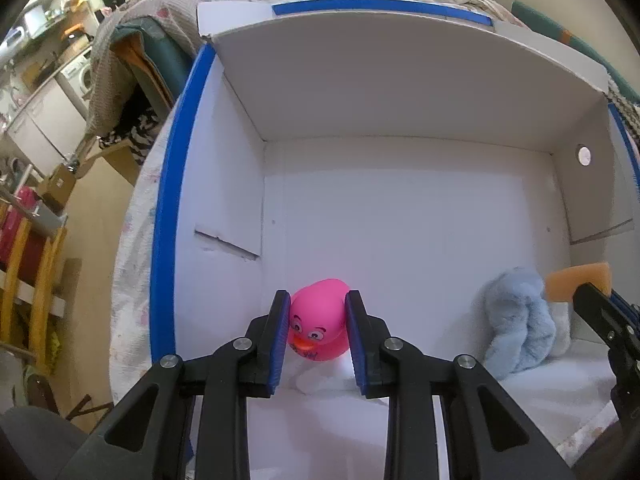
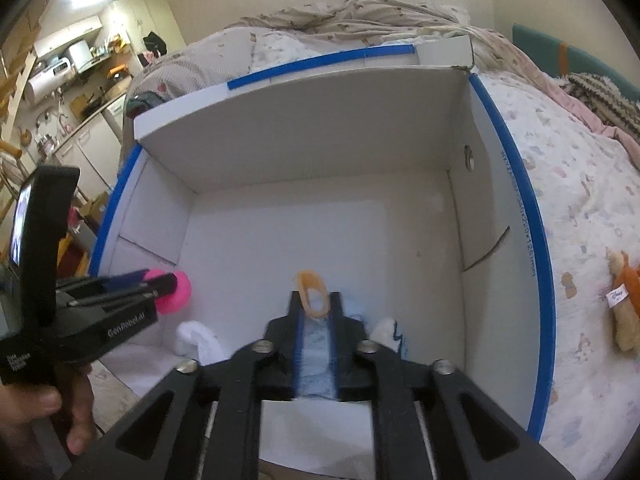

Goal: Organize soft objects
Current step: 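Carry the duck and peg into the box and open both grippers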

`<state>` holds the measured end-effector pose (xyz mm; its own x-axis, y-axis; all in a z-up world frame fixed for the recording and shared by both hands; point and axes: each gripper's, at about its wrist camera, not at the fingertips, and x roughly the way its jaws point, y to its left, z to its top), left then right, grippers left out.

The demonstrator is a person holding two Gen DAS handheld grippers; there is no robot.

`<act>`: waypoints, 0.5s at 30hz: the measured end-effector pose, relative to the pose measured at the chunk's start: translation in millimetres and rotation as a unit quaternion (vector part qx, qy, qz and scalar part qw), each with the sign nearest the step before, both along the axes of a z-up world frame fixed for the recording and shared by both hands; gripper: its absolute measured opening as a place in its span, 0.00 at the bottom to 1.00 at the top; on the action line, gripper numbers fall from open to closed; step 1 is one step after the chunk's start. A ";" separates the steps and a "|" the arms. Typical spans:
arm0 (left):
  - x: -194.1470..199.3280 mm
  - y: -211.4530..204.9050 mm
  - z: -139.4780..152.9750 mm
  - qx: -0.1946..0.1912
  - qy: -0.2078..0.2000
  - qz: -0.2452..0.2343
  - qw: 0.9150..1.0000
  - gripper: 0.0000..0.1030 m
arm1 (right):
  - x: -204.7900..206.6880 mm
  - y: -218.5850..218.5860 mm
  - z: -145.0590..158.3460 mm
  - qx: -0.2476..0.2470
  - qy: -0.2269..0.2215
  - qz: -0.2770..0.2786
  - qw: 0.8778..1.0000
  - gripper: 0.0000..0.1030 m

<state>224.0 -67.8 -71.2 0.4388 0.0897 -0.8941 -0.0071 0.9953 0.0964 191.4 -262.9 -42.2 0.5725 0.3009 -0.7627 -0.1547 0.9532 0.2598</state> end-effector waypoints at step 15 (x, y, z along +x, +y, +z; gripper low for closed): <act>-10.6 8.7 17.5 -0.027 -0.011 -0.006 1.000 0.61 | -0.5 -19.1 14.2 0.079 -0.012 -0.040 0.996 0.94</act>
